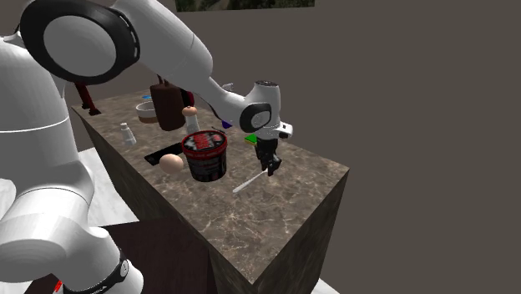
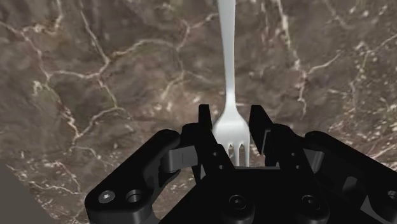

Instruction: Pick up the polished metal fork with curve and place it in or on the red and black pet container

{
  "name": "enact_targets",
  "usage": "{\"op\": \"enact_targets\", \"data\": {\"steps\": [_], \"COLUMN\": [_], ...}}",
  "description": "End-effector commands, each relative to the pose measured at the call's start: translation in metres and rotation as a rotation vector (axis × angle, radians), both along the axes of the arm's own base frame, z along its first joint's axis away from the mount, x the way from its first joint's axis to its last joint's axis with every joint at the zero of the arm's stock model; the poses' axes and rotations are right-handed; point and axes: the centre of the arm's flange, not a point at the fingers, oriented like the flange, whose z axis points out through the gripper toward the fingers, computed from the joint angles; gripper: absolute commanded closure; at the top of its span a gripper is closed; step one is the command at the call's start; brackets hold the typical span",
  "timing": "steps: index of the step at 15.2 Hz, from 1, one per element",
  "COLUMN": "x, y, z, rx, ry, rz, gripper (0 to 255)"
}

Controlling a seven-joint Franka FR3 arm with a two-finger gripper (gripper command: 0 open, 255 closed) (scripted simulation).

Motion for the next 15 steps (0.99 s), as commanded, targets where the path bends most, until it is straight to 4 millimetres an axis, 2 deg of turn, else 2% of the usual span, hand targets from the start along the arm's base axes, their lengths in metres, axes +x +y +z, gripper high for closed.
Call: {"op": "enact_targets", "data": {"steps": [1,15], "x": [0.0,0.0], "y": [0.0,0.0], "z": [0.01,0.084], "rx": [0.0,0.0], "ry": [0.0,0.0], "rz": [0.0,0.0], "gripper": [255,255]}}
